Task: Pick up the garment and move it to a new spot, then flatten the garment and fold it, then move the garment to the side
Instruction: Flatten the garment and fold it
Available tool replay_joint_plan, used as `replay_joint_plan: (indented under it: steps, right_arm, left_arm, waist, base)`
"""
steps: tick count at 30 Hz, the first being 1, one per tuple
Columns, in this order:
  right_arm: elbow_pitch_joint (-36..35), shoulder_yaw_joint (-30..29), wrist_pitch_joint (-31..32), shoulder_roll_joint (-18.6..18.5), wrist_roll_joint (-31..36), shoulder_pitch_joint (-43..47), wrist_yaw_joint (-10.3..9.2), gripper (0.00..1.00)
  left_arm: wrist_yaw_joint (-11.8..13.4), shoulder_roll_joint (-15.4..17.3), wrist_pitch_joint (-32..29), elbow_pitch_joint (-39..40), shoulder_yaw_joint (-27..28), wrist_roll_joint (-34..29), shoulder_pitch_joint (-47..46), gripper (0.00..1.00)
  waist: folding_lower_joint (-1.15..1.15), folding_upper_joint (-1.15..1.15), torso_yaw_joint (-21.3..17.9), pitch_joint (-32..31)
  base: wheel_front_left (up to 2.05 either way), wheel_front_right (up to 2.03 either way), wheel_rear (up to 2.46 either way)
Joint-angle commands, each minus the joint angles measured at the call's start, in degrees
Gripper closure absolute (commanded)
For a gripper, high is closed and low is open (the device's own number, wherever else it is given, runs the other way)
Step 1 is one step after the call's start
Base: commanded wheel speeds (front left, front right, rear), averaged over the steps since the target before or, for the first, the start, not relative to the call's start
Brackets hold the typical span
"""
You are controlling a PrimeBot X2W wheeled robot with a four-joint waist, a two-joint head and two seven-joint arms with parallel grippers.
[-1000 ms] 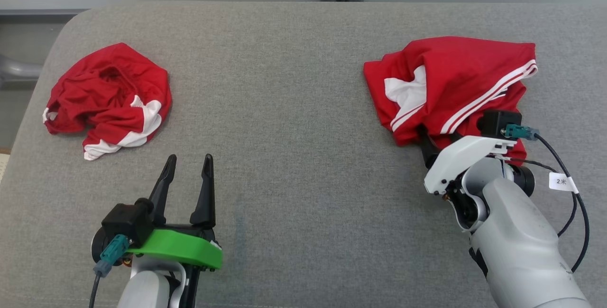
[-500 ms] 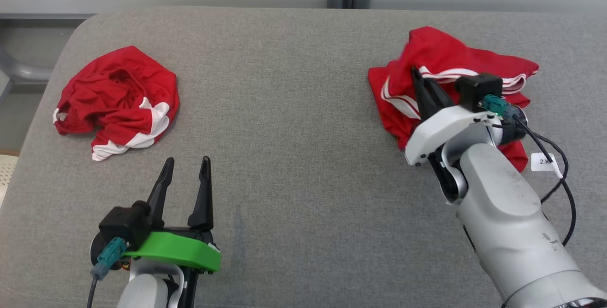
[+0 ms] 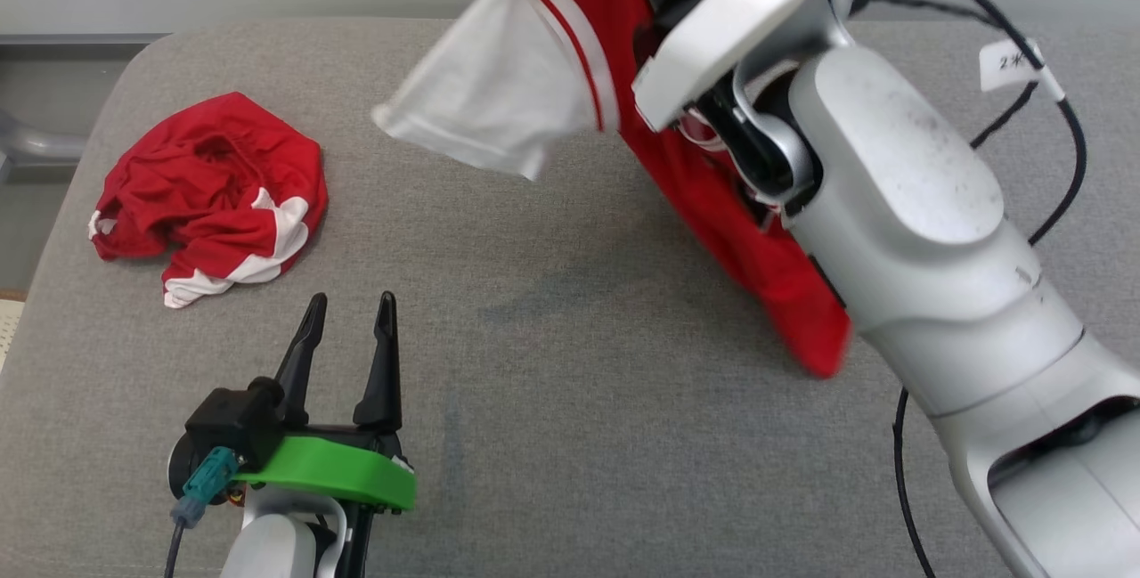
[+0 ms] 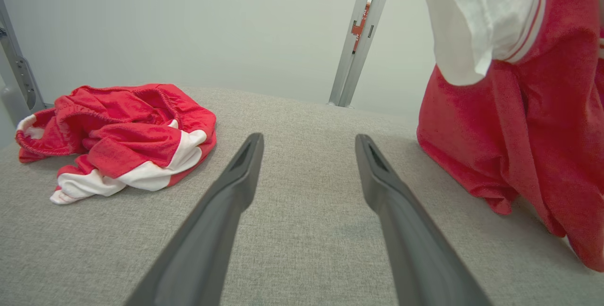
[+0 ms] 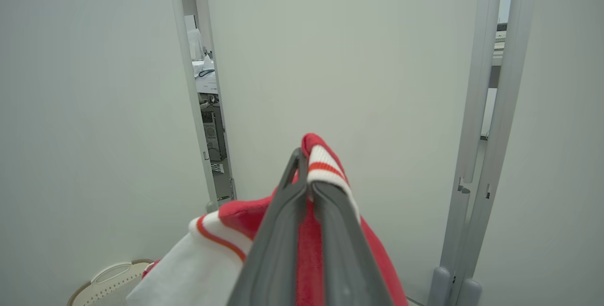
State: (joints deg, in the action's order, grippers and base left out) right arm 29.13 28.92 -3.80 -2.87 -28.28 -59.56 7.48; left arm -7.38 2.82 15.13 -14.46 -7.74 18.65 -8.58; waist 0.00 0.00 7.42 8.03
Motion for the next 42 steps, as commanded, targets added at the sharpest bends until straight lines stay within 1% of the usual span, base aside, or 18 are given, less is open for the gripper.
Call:
replay_joint_plan:
  steps: [1,6,9,15,19,20,22,24,26,29,33,37,40,42]
  right_arm:
    - [-0.8,0.6,-1.0,-0.1,0.9,-3.1,0.02,1.0]
    - [-2.1,1.7,-5.4,-0.2,2.6,-10.0,0.02,1.0]
    - [-1.7,1.5,-6.4,-2.2,2.4,-10.5,0.02,1.0]
    - [0.5,2.8,-4.6,-9.9,2.6,-4.3,0.02,1.0]
    - [3.1,1.4,-3.0,-15.2,1.7,2.4,0.02,1.0]
    - [4.0,0.8,-2.7,-16.7,2.4,3.9,0.02,1.0]
    - [5.3,-0.6,-2.7,-18.5,3.4,6.5,0.02,1.0]
    - [6.9,-2.5,-2.9,-19.5,3.8,9.3,0.02,1.0]
    - [8.5,-4.4,-3.1,-19.9,4.5,11.6,0.02,1.0]
    - [10.8,-6.8,-3.4,-19.5,5.5,14.0,0.02,1.0]
    - [10.7,-10.4,-4.5,-17.5,4.2,16.6,0.02,1.0]
    - [5.3,-14.3,-5.1,-16.7,3.3,19.8,0.02,1.0]
    - [-0.1,-18.2,-3.5,-16.9,3.8,22.9,0.02,1.0]
    - [-4.0,-20.9,-1.9,-16.4,3.8,24.9,0.02,1.0]
  left_arm:
    - [-0.1,0.1,0.0,0.3,-0.3,0.8,-0.5,0.0]
    - [-0.1,0.1,0.0,0.6,-1.0,1.3,-0.9,0.0]
    - [-0.1,0.1,0.0,0.7,-1.2,1.2,-1.1,0.0]
    - [-0.1,0.1,0.0,0.8,-0.9,0.5,-1.5,0.0]
    - [-0.1,0.1,0.0,0.8,-0.7,0.2,-2.0,0.0]
    - [-0.1,0.1,0.0,0.9,-0.6,0.1,-2.2,0.0]
    - [-0.1,0.1,0.0,1.0,-0.5,0.1,-2.4,0.0]
    - [-0.1,0.2,0.0,1.0,-0.3,0.0,-2.8,0.0]
    - [-0.1,0.2,0.0,1.0,-0.2,0.1,-3.1,0.0]
    - [-0.1,0.2,0.0,0.9,-0.5,0.2,-3.5,0.0]
    - [-0.1,0.2,0.0,0.7,-0.8,0.3,-3.6,0.0]
    - [-0.1,0.2,0.0,0.5,-0.8,0.2,-3.1,0.0]
    - [-0.1,0.2,0.0,0.5,-0.4,-0.1,-2.5,0.0]
    - [-0.1,0.1,0.0,0.4,-0.5,-0.2,-2.4,0.0]
  waist:
    - [0.0,0.0,0.5,0.2]
    - [0.0,0.0,1.3,0.8]
    - [0.0,0.0,1.5,1.2]
    - [0.0,0.0,0.3,2.5]
    - [0.0,0.0,-0.8,3.2]
    - [0.0,0.0,-1.1,3.4]
    - [0.0,0.0,-1.6,3.7]
    - [0.0,0.0,-2.1,4.0]
    - [0.0,0.0,-2.5,4.2]
    - [0.0,0.0,-2.9,4.4]
    - [0.0,0.0,-3.1,4.2]
    - [0.0,0.0,-3.0,3.7]
    - [0.0,0.0,-3.3,3.4]
    - [0.0,0.0,-3.2,3.2]
  base:
    - [0.0,0.0,0.0]
    - [0.0,0.0,0.0]
    - [0.0,0.0,0.0]
    - [0.0,0.0,0.0]
    - [0.0,0.0,0.0]
    - [0.0,0.0,0.0]
    - [0.0,0.0,0.0]
    - [0.0,0.0,0.0]
    - [0.0,0.0,0.0]
    - [0.0,0.0,0.0]
    - [0.0,0.0,0.0]
    - [0.0,0.0,0.0]
    - [0.0,0.0,0.0]
    - [0.0,0.0,0.0]
